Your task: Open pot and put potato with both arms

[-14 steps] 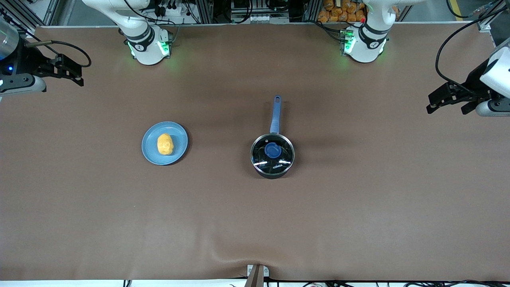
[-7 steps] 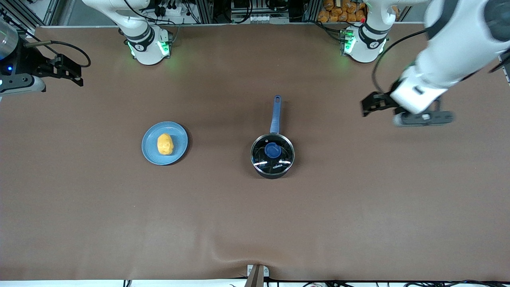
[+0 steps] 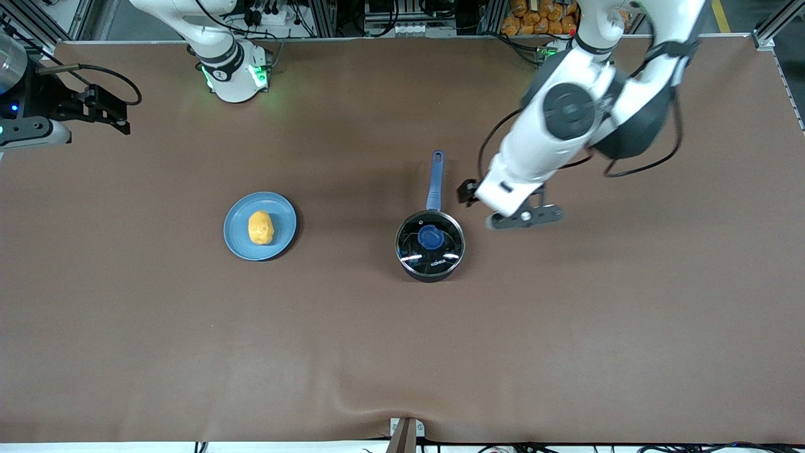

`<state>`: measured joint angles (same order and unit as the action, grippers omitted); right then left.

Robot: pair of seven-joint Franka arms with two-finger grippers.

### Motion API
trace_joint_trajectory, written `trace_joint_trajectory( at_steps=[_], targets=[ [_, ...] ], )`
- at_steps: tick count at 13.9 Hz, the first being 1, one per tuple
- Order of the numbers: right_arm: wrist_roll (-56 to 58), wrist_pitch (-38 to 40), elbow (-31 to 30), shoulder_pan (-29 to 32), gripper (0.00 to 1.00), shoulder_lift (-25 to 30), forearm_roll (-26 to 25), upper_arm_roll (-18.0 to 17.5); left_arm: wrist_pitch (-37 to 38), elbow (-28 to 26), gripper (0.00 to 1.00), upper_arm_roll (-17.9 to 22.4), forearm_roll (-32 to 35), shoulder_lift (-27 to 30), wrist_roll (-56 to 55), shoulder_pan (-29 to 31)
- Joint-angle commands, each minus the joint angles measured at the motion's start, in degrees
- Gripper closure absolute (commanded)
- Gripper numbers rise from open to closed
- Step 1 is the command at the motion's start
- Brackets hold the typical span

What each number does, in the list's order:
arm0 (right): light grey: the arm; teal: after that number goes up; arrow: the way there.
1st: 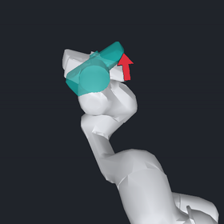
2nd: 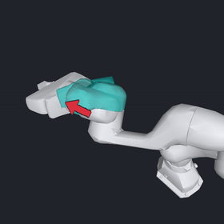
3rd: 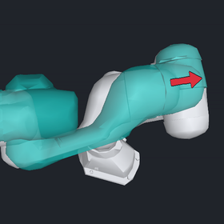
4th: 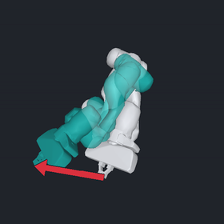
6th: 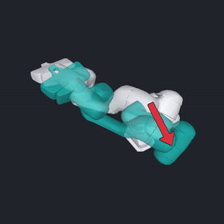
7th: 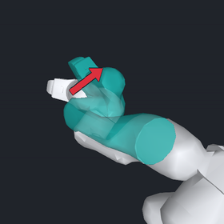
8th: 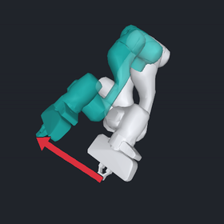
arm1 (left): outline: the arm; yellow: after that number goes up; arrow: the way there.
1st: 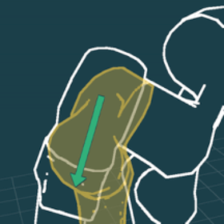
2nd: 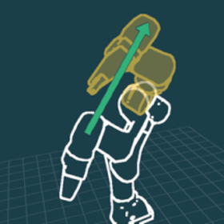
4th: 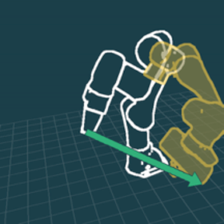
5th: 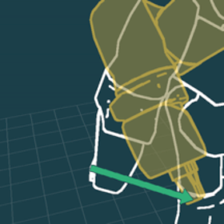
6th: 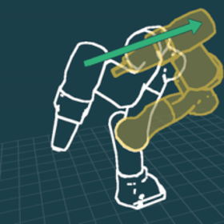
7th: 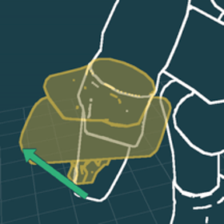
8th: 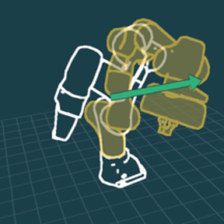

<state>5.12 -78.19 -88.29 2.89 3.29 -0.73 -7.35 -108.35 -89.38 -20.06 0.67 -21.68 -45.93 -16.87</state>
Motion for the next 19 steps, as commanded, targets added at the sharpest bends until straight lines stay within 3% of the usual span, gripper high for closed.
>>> trace_joint_trajectory(
  at_steps=[1, 6, 11, 19],
  targets=[
    [-0.5, 0.1, -0.8, 0.8, 0.00, 0.9, 0.8, -0.5, -1.9, 6.1, 0.00, 0.5, 4.2, -7.0, -5.2, -3.9],
    [-0.5, 0.7, -0.7, 0.1, 0.00, 0.8, 0.7, -0.6, -7.1, 6.1, 0.00, 0.7, 4.9, -11.9, -5.4, -6.9],
    [-0.1, 0.7, -0.7, 0.1, 0.00, 0.8, 0.7, -0.6, -9.8, 6.1, 0.00, 0.7, 12.8, -16.6, -11.4, -10.0],
    [0.1, 0.0, 1.9, 0.0, 0.00, -0.6, 0.9, -0.6, -10.9, 6.1, 0.00, 0.9, 13.4, -17.4, -11.0, -9.3]
  ],
)
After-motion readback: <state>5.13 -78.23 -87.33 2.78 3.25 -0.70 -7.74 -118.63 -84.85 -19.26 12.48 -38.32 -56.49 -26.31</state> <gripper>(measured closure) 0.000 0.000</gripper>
